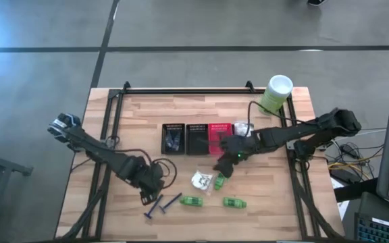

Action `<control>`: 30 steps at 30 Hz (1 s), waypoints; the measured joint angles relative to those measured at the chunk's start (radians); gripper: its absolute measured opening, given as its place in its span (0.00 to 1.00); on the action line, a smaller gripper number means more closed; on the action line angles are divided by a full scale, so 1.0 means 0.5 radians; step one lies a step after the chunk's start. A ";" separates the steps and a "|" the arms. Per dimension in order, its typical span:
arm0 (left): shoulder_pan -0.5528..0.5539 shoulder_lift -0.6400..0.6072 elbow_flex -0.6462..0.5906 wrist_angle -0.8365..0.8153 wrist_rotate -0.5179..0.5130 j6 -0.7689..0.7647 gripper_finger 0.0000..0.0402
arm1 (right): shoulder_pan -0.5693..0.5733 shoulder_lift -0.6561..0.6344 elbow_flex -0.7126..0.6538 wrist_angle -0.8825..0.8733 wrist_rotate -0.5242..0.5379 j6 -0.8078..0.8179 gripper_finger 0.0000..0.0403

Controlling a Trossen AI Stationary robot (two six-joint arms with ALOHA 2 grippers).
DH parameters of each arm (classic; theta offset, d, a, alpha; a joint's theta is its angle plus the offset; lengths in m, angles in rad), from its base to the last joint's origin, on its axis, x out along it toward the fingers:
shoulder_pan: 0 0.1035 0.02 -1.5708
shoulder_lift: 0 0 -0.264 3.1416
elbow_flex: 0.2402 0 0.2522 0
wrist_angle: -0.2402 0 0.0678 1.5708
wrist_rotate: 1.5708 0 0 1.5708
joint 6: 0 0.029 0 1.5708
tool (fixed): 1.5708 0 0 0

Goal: Pick & Place Travel size toiletries
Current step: Put the blue razor into the orange basket

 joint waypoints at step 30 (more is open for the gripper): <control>-0.397 0.012 -0.598 1.012 -0.108 -0.943 0.59 | 0.315 -0.001 -0.102 -0.680 0.280 0.260 0.79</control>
